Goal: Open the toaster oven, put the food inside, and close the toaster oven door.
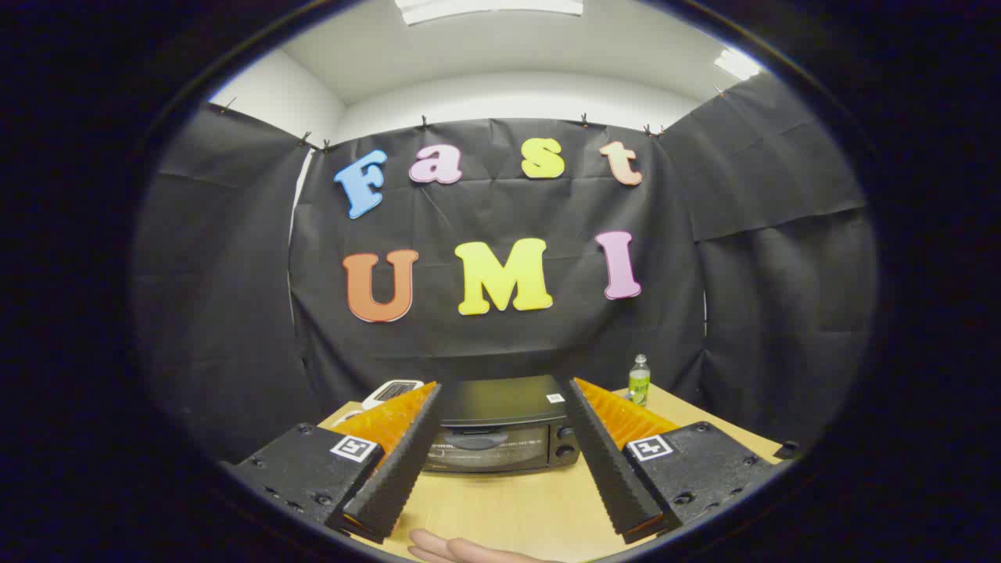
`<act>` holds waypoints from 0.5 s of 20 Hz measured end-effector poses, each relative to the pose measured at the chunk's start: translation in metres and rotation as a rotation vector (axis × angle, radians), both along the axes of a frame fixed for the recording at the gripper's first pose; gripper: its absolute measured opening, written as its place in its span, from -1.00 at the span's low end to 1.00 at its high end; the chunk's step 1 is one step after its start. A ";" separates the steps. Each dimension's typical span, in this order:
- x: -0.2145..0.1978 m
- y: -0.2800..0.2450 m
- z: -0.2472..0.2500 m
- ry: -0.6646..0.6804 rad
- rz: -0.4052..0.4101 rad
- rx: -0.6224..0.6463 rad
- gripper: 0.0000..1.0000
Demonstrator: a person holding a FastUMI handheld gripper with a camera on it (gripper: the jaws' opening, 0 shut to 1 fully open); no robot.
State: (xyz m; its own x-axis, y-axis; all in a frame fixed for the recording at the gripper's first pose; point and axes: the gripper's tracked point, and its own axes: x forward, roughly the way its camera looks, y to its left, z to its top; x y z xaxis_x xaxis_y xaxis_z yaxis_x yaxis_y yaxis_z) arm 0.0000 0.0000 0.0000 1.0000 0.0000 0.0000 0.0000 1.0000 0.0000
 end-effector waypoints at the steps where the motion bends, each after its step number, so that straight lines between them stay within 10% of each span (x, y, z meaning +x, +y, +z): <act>1: 0.001 -0.005 0.000 0.004 -0.008 0.008 1.00; 10: 0.003 -0.002 -0.001 0.013 0.006 0.005 1.00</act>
State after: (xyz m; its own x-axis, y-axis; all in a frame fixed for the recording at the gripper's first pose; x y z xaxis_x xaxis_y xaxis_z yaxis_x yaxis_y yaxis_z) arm 0.0030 -0.0018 -0.0012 0.9999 0.0056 -0.0133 -0.0056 1.0000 0.0052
